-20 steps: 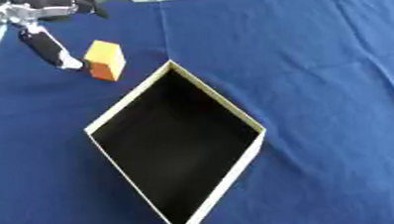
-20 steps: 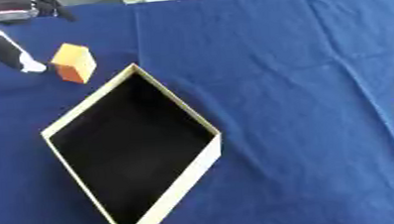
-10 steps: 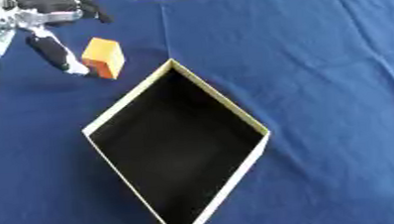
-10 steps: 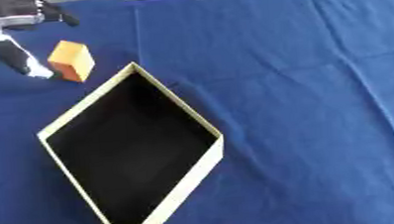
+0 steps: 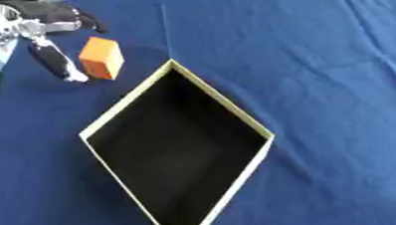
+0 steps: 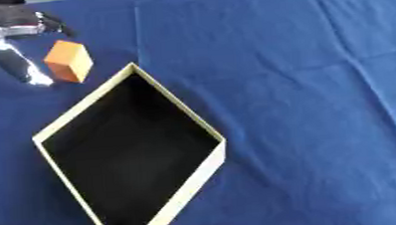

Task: Pick up objects on the table and place them in the box.

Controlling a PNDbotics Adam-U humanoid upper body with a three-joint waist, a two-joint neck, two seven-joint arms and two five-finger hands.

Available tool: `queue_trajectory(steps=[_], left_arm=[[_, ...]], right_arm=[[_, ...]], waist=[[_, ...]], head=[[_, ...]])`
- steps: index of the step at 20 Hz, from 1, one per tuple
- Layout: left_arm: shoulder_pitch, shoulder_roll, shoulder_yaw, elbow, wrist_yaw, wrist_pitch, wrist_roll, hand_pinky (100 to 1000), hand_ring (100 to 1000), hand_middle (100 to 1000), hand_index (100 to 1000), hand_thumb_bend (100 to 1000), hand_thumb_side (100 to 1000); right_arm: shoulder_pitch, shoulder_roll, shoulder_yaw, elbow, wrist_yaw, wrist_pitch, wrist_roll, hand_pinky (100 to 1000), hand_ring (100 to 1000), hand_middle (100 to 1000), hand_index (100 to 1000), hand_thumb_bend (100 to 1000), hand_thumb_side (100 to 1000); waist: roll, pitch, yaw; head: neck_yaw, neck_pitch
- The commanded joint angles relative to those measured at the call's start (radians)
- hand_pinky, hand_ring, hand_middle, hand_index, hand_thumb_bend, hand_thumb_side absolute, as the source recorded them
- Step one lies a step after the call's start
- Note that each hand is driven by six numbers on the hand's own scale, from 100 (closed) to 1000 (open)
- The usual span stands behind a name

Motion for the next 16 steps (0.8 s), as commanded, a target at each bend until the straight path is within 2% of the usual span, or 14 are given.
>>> queue_trajectory(steps=[1,4,8,10,11,12,13,14,15,16], left_arm=[[-0.027,0.009,0.021,0.007,-0.013,-0.014,0.0,840,918,821,943,449,419],[-0.027,0.005,0.025,0.018,-0.019,-0.007,0.015,805,874,766,924,407,426],[-0.027,-0.001,0.023,0.017,-0.002,-0.011,0.029,668,719,578,815,316,418],[-0.028,0.0,0.02,0.012,0.017,-0.015,0.032,616,637,503,740,223,412],[-0.028,0.001,0.018,0.008,0.026,-0.015,0.03,583,602,463,697,149,402],[-0.029,0.004,0.015,0.004,0.035,-0.013,0.027,553,579,440,671,100,389],[-0.029,0.006,0.013,-0.001,0.042,-0.01,0.023,553,579,440,671,100,389],[-0.029,0.008,0.011,-0.007,0.05,-0.007,0.02,486,548,426,650,100,400],[-0.03,0.012,0.01,-0.014,0.058,-0.002,0.017,480,548,427,651,100,363],[-0.031,0.016,0.008,-0.023,0.065,0.004,0.013,469,547,429,652,100,387]], right_arm=[[-0.014,-0.013,-0.009,-0.02,-0.007,0.001,-0.005,757,737,615,746,100,837],[-0.012,-0.012,-0.009,-0.02,-0.009,0.002,-0.006,757,737,614,746,100,838],[-0.008,-0.01,-0.01,-0.02,-0.011,0.004,-0.006,756,737,613,746,100,841],[-0.005,-0.008,-0.01,-0.02,-0.011,0.006,-0.006,756,737,612,746,100,842],[-0.003,-0.008,-0.011,-0.02,-0.012,0.007,-0.007,756,737,613,746,100,841],[-0.001,-0.008,-0.011,-0.02,-0.012,0.008,-0.007,757,737,613,747,100,842],[0.0,-0.008,-0.011,-0.02,-0.012,0.008,-0.007,757,737,613,747,100,842],[0.001,-0.008,-0.012,-0.02,-0.012,0.009,-0.008,757,737,612,747,100,847],[0.003,-0.008,-0.012,-0.02,-0.012,0.011,-0.008,757,737,612,747,100,843],[0.004,-0.008,-0.012,-0.02,-0.012,0.011,-0.008,757,737,613,747,100,841]], waist=[[-0.001,-0.019,-0.003],[0.0,-0.016,-0.005],[0.001,-0.014,-0.006],[0.001,-0.015,-0.006],[0.001,-0.015,-0.005],[0.002,-0.016,-0.005],[0.002,-0.017,-0.005],[0.002,-0.019,-0.004],[0.002,-0.021,-0.003],[0.003,-0.024,-0.002]], head=[[0.006,-0.017],[0.008,-0.019],[0.008,-0.016],[0.009,-0.011],[0.008,-0.009],[0.008,-0.007],[0.008,-0.006],[0.007,-0.003],[0.007,0.0],[0.006,0.004]])
